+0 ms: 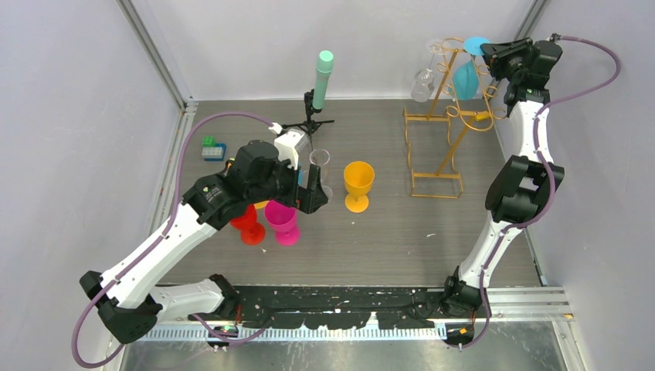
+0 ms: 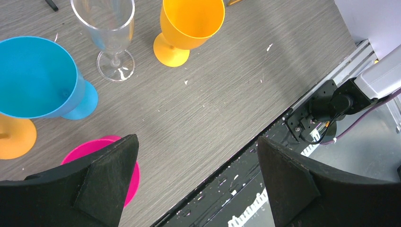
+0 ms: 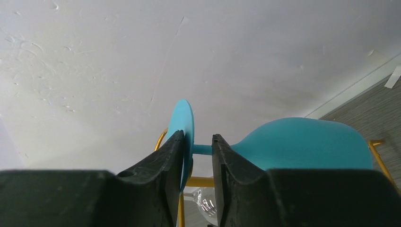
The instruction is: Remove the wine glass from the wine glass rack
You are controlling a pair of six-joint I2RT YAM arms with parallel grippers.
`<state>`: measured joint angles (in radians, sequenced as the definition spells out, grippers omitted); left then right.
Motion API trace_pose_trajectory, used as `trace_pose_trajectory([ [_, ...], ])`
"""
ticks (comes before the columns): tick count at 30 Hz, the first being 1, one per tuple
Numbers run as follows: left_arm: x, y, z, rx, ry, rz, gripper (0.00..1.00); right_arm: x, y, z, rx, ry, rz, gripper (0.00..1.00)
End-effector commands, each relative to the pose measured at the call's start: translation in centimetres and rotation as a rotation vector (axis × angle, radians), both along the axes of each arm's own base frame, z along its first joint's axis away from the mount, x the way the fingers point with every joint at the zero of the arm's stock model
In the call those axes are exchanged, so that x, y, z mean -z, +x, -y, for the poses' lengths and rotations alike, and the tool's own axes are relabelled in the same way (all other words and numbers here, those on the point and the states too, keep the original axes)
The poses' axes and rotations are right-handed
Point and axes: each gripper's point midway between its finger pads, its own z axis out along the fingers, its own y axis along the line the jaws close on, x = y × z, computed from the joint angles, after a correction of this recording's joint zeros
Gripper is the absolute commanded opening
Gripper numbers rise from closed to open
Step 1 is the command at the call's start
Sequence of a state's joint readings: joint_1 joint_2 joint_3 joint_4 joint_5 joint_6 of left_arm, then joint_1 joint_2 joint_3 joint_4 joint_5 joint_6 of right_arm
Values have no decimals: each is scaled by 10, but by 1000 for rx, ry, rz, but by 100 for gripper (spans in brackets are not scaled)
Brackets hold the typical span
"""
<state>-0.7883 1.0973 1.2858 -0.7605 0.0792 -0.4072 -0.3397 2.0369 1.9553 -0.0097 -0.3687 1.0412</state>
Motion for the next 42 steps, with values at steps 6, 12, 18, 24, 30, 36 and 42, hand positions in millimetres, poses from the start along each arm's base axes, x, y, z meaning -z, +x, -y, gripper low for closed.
trace_pose_trajectory([
  [6, -10, -1, -2, -1, -17, 29, 100, -42, -14, 2, 36, -63, 61, 9],
  [12, -9, -1, -2, -1, -16, 29, 100, -58, -17, 7, 63, -99, 82, 7],
  [18, -10, -1, -2, -1, -18, 30, 100, -66, -20, 9, 73, -157, 82, 14],
  [24, -9, -1, -2, 1, -16, 29, 100, -64, -18, 6, 55, -148, 74, 21],
  [30, -9, -1, -2, 1, -16, 29, 100, -54, -18, 10, 84, -128, 28, 22],
  [36, -8, -2, -3, 0, -17, 29, 100, -56, -19, 14, 108, -133, 28, 3],
  [42, -9, -3, -3, -1, -19, 28, 100, -77, -22, 14, 119, -147, 85, 0],
])
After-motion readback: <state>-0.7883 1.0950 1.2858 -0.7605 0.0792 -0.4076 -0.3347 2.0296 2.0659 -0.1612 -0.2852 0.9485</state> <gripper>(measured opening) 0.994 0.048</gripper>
